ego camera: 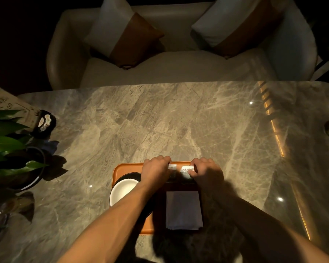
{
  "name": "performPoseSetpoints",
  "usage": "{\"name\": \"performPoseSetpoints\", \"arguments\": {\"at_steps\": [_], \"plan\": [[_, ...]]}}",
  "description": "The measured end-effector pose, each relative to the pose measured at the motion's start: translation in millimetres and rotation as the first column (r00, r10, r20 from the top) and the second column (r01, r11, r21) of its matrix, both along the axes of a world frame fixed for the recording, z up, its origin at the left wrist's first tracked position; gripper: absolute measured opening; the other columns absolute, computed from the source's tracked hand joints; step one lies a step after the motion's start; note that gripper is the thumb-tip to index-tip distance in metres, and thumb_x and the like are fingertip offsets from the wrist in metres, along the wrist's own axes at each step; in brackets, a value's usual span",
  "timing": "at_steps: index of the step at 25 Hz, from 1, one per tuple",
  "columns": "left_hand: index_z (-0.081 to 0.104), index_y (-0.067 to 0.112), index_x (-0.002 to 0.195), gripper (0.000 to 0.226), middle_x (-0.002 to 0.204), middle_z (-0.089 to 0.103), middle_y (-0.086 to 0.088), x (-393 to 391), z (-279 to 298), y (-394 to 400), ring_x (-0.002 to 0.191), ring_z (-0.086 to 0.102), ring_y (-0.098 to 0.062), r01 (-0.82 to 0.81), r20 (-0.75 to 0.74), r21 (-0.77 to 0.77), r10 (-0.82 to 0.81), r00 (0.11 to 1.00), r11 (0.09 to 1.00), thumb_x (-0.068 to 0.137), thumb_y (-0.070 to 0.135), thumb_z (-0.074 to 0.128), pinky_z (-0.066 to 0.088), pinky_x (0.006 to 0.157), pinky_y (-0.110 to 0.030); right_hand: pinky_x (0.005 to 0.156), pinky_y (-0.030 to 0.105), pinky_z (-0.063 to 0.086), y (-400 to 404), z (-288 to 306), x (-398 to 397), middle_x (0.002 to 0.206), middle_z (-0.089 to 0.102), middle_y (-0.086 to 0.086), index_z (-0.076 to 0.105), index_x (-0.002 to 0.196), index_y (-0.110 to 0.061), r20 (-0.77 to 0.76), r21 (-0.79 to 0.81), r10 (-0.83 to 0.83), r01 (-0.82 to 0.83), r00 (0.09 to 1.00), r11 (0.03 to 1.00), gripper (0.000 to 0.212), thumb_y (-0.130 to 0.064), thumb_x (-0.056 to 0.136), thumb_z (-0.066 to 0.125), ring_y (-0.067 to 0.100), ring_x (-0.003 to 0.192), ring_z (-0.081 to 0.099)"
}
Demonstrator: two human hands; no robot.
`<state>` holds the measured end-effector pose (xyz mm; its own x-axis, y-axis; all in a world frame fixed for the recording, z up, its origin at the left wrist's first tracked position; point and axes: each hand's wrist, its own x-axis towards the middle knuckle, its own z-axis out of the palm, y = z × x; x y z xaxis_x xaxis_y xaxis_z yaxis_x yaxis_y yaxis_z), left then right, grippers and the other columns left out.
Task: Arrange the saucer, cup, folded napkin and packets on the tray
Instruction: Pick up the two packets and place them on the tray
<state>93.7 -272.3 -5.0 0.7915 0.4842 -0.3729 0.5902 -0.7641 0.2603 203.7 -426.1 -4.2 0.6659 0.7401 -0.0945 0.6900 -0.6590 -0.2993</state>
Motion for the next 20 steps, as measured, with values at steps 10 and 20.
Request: {"name": "performPoseSetpoints", "arguments": {"at_steps": [10, 20], "plan": [[0.059, 0.031, 0.116, 0.034, 0.112, 0.053, 0.002, -15.4, -1.0, -2.7, 0.103, 0.05, -0.022, 0.036, 0.082, 0.075, -0.042, 0.996, 0.997, 0.084, 0.041, 0.063, 0.035, 0.092, -0.04, 0.065, 0.037, 0.048, -4.4, 5.7, 3.4, 0.101, 0.07, 0.005, 0.074, 0.094, -0.023, 0.074, -0.063, 0.243, -0.238, 0.967, 0.969, 0.038, -0.053, 0.072, 0.068, 0.029, 0.085, 0.063], [0.059, 0.026, 0.115, 0.04, 0.111, 0.055, -0.001, -17.4, -5.5, -9.1, 0.101, 0.05, -0.025, 0.128, 0.005, 0.174, -0.131, 0.991, 0.976, 0.082, 0.049, 0.061, 0.033, 0.094, -0.042, 0.076, 0.044, 0.051, -5.7, 2.7, 2.8, 0.11, 0.071, 0.009, 0.075, 0.099, -0.023, 0.039, -0.213, 0.27, -0.256, 0.962, 0.943, 0.058, -0.065, 0.059, 0.076, 0.036, 0.097, 0.065]]}}
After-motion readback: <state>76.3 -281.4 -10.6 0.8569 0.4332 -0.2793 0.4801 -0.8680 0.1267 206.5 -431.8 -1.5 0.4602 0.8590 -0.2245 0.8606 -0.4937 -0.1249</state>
